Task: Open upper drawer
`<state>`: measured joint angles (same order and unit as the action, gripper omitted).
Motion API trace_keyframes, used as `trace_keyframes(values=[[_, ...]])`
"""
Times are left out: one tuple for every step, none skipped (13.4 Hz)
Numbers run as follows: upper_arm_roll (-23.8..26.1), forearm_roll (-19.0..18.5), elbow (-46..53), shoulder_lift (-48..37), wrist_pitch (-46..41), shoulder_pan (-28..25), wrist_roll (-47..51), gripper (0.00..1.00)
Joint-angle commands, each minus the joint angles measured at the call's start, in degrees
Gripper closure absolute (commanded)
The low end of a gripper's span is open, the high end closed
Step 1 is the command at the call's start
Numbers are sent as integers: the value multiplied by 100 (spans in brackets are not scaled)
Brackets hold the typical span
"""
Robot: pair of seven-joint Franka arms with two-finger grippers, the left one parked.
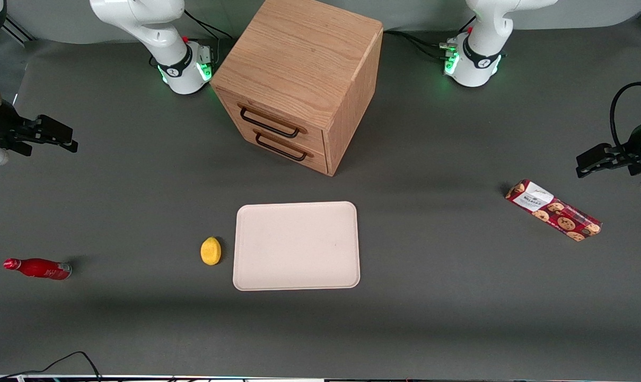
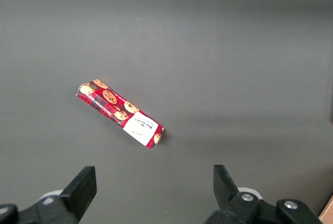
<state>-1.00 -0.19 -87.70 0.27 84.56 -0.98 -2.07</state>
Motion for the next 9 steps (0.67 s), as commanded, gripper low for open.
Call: trace_keyframes(values=[[12, -78, 139, 70, -71, 45, -83, 0], [12, -87, 148, 70, -71, 36, -66, 0], [12, -78, 148, 79, -71, 45, -66, 0], [12, -78, 148, 79, -71, 45, -66, 0], [12, -78, 157, 79, -80, 45, -66, 0], [12, -87, 148, 70, -71, 45, -74, 0], [12, -95, 157, 79, -71, 36, -74, 0], [12, -95, 148, 79, -80, 45, -83, 0], [12, -95, 148, 79, -80, 45, -101, 0]])
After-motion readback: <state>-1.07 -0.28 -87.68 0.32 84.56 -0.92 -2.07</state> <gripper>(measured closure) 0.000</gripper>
